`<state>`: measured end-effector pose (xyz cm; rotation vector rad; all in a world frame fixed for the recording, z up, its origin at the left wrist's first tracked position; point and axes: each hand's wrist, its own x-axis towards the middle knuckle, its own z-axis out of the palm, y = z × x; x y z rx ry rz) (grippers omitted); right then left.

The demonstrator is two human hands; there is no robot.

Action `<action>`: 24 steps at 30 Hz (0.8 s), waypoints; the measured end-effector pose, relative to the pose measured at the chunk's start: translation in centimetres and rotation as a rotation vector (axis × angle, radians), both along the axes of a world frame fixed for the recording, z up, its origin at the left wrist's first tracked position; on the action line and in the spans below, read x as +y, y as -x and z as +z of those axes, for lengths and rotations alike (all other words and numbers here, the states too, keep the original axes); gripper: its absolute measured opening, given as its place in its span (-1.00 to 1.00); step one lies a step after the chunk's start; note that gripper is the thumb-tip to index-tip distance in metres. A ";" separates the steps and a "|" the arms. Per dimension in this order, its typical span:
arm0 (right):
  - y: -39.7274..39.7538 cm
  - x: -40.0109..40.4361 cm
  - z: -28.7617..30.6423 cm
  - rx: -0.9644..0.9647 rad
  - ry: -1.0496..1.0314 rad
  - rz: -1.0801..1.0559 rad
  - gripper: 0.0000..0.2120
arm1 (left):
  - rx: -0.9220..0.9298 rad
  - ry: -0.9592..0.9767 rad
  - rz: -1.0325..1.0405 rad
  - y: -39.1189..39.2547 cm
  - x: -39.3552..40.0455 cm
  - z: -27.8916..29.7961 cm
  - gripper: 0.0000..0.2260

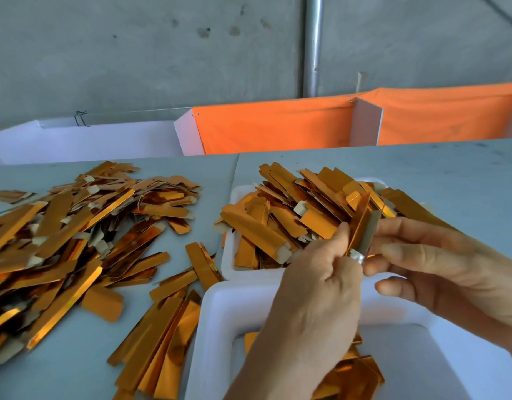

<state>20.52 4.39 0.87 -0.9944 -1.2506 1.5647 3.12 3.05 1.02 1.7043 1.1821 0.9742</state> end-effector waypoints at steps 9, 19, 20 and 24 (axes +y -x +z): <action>0.5 -0.1 -0.2 0.033 -0.012 0.010 -0.31 | -0.177 0.145 -0.081 1.1 0.0 -0.1 -0.67; 1.6 -0.6 0.0 -0.108 -0.144 -0.089 -0.42 | -0.208 0.117 -0.007 0.8 0.1 -0.5 -0.65; 1.8 -0.7 0.0 -0.122 -0.157 -0.096 -0.44 | -0.215 0.117 -0.001 0.8 0.1 -0.5 -0.65; 2.0 -0.7 0.1 -0.181 -0.183 -0.128 -0.43 | -0.229 0.123 0.007 1.0 0.2 -0.7 -0.65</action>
